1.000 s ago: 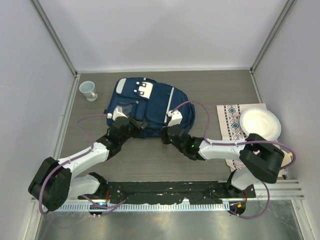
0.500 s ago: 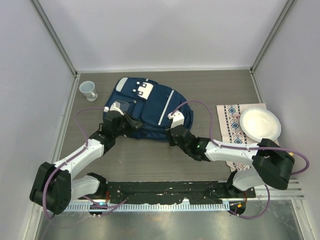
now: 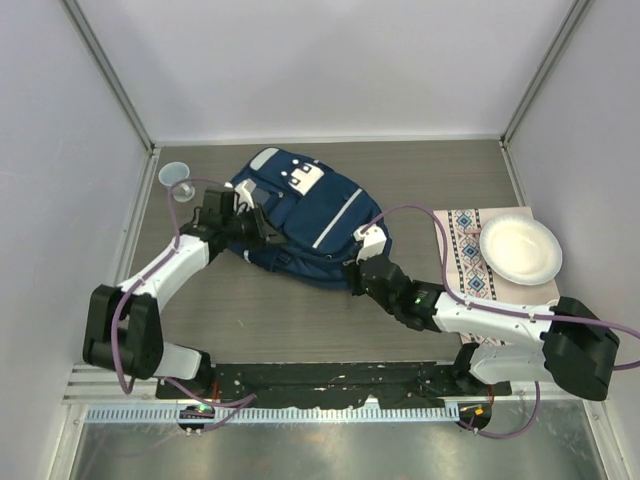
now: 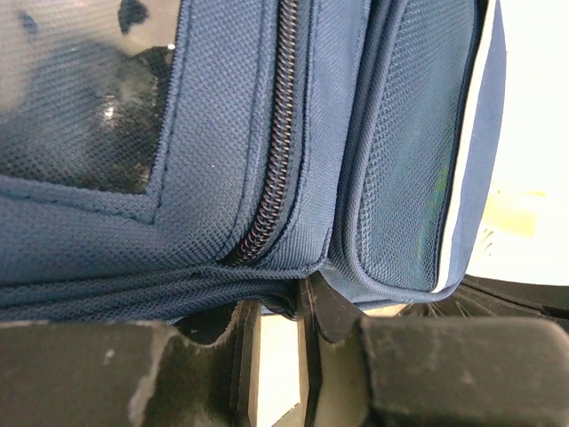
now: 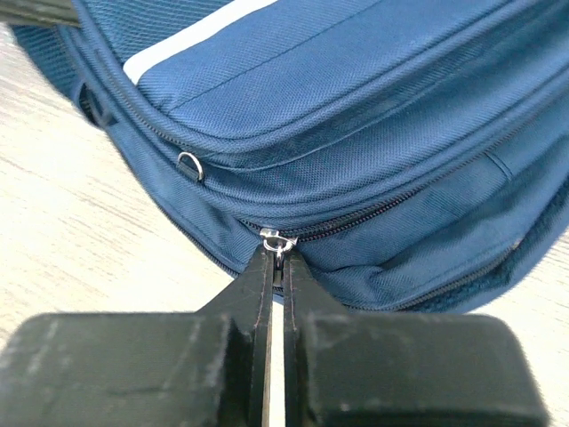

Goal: Pack the student bag
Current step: Zip the student bag at the center of the board.

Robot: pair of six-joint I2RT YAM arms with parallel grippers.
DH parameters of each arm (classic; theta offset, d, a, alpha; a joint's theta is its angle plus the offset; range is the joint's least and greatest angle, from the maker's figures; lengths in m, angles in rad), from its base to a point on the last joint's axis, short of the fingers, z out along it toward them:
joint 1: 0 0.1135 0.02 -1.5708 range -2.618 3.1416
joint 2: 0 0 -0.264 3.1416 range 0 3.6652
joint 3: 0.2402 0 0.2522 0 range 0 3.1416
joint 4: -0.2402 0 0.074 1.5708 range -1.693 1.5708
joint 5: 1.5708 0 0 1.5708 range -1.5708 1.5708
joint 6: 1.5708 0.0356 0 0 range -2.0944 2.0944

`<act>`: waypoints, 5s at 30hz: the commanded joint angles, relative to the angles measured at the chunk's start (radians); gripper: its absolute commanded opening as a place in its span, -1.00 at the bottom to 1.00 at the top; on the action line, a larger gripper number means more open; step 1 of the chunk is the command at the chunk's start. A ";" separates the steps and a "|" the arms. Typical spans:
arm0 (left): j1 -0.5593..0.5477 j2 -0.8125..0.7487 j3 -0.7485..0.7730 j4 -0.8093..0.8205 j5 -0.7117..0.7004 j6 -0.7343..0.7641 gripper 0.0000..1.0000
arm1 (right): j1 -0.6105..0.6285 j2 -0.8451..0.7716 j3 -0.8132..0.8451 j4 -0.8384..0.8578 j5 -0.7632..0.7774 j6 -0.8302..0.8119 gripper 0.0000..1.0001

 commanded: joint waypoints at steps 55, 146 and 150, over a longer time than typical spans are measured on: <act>-0.371 -0.021 -0.403 0.939 -0.517 -0.628 -0.61 | 0.069 0.063 0.055 0.084 0.053 0.162 -0.99; -0.502 -0.268 -0.342 0.459 -0.765 -0.558 -1.00 | 0.021 0.006 -0.002 0.066 0.105 0.173 -0.98; -0.450 -0.317 -0.273 0.265 -0.763 -0.429 -1.00 | 0.020 0.000 0.010 0.014 0.163 0.151 -0.99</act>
